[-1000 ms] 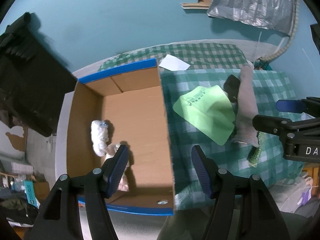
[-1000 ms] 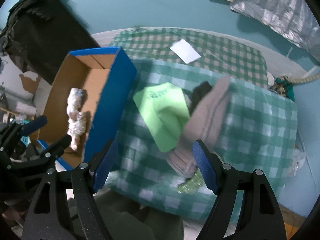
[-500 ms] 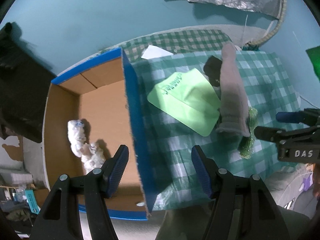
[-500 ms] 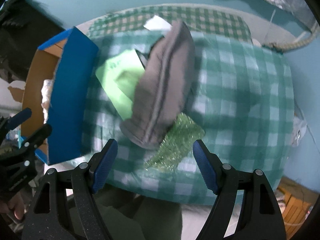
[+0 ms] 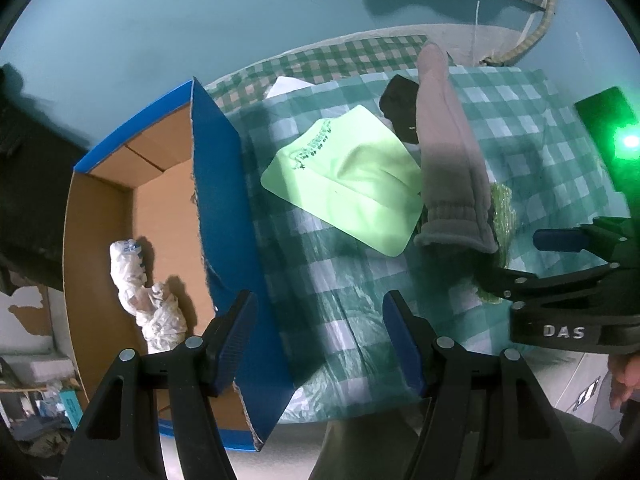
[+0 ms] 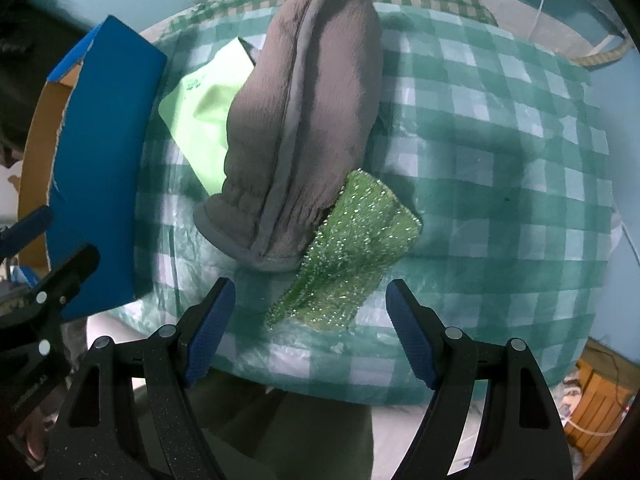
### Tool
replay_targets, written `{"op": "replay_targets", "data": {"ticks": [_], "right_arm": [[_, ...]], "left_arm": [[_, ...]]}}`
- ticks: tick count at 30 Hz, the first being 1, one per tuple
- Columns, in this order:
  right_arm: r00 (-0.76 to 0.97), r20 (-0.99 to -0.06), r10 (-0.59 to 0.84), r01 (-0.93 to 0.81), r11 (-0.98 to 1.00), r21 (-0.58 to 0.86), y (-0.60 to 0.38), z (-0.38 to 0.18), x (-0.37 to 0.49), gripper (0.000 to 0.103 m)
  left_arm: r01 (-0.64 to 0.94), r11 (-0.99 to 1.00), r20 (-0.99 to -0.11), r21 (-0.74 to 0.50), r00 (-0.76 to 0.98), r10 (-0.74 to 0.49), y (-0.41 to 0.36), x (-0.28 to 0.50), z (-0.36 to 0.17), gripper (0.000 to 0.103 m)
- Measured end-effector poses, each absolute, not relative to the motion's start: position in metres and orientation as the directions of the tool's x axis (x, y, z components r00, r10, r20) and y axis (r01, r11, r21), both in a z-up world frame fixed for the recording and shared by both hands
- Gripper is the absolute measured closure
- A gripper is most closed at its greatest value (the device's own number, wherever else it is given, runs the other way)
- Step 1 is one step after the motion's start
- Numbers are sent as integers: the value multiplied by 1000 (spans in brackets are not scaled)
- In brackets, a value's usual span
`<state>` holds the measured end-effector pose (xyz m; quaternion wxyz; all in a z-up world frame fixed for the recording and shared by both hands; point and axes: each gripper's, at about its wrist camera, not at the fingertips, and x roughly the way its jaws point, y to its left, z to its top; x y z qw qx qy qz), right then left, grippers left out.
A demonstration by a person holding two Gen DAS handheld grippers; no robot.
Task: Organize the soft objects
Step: 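Grasp the green mesh scrubber with the right gripper while the left grasps the grey mitten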
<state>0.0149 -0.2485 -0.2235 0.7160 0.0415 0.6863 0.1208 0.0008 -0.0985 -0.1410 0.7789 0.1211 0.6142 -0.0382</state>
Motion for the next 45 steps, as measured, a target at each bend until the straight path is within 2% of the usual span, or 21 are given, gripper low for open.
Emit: {"op": "replay_targets", "data": {"ticks": [9, 10, 11, 15, 16, 22, 29, 45], "right_arm": [[-23, -987, 157, -131, 979, 158, -241, -251, 15, 25], [-26, -988, 151, -133, 979, 153, -242, -253, 15, 29], [-25, -989, 147, -133, 980, 149, -241, -256, 16, 40], [-30, -982, 188, -121, 974, 191, -247, -261, 17, 73], [-30, -981, 191, -127, 973, 193, -250, -260, 18, 84], [-11, -983, 181, -125, 976, 181, -273, -260, 19, 88], [21, -982, 188, -87, 979, 185, -308, -259, 32, 88], [71, -969, 236, -101, 968, 229, -347, -248, 63, 88]], "left_arm": [[201, 968, -968, 148, 231, 100, -98, -3, -144, 37], [202, 968, -968, 150, 229, 102, -98, -3, -144, 37], [202, 968, -968, 152, 228, 105, -98, -3, -145, 37], [202, 967, -968, 156, 224, 110, -100, -2, -146, 37], [202, 967, -968, 156, 224, 110, -100, -2, -146, 37], [209, 969, -972, 129, 222, 81, -108, 5, -147, 36], [210, 976, -975, 53, 224, 4, -124, 18, -146, 24], [155, 985, -981, -79, 164, -104, -154, 56, -165, 22]]}}
